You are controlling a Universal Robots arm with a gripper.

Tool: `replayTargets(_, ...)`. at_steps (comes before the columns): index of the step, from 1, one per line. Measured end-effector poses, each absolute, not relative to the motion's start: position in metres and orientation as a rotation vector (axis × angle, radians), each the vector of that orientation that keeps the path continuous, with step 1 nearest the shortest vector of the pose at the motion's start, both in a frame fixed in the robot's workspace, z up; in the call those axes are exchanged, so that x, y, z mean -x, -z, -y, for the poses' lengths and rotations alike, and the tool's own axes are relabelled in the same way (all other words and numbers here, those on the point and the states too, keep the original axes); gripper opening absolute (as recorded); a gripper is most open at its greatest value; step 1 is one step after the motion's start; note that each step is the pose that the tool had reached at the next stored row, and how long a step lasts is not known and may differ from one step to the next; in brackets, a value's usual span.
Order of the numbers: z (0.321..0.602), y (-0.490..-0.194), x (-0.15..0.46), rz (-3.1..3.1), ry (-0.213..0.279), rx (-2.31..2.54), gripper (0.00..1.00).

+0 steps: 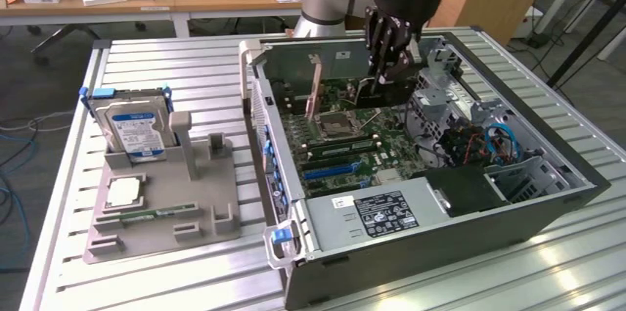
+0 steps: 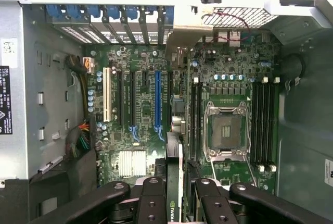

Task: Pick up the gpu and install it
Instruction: 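Insert the gpu into the slot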

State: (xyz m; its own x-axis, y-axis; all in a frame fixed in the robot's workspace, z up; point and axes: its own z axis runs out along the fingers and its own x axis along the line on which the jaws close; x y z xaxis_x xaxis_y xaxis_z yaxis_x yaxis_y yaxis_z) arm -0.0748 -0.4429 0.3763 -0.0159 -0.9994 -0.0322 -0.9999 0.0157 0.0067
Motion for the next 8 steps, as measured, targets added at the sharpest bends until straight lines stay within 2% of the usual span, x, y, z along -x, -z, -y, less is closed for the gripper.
replayTargets(8, 0.4429, -0.3693, 0.0750, -2.226, -0.043, 2.191, 0.26)
